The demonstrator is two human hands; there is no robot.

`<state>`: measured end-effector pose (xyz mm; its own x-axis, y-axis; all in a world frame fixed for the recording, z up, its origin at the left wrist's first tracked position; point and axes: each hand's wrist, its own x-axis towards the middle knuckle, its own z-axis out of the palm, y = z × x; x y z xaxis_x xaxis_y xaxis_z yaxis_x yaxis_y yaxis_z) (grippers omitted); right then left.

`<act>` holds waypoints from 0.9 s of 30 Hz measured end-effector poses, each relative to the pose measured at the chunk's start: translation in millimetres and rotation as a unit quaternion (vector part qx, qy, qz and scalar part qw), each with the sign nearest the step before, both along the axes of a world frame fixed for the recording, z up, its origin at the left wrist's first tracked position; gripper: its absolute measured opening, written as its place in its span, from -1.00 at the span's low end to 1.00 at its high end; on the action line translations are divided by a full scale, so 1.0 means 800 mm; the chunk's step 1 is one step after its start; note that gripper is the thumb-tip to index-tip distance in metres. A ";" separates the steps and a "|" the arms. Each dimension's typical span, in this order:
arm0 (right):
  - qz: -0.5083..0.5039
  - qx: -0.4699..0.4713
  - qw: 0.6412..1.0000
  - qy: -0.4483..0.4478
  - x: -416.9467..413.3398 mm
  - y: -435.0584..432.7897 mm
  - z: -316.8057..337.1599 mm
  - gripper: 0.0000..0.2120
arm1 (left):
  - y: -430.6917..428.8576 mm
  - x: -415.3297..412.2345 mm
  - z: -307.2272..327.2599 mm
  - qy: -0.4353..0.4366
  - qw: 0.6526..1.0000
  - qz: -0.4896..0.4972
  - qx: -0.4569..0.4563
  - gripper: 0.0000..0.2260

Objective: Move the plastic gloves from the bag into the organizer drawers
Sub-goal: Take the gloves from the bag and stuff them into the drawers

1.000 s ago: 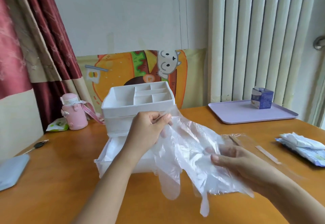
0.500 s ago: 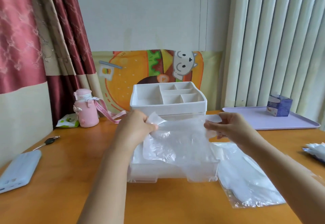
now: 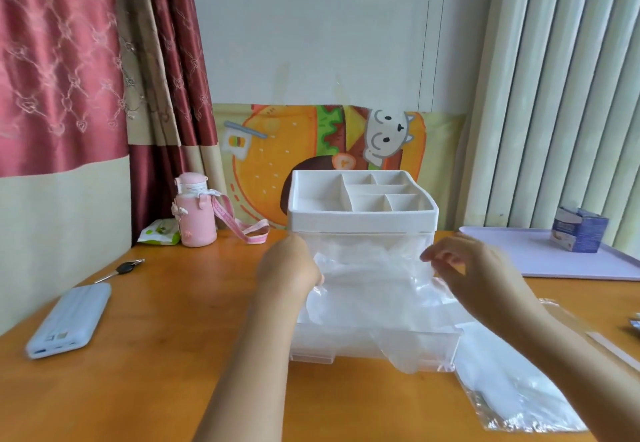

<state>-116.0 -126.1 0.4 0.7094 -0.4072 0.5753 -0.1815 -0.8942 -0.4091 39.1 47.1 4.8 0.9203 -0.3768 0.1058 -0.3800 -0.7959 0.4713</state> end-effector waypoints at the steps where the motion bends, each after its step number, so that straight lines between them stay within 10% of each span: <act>1: 0.050 0.007 0.998 0.048 0.000 0.011 0.001 -0.75 | 0.000 0.000 0.000 0.003 1.000 0.004 0.008 -0.68; 12: 0.186 -0.029 0.906 0.378 0.055 0.032 -0.016 -0.56 | 0.000 -0.012 0.002 -0.049 0.996 0.041 0.065 -0.81; 20: 0.167 -0.038 0.907 0.384 0.062 0.037 -0.014 -0.51 | -0.003 -0.038 0.025 -0.127 0.990 0.004 -0.062 -0.92; 27: 0.204 0.229 0.910 0.280 0.081 0.040 -0.027 -0.59 | -0.035 -0.053 -0.010 -0.020 0.992 -0.087 0.088 -0.80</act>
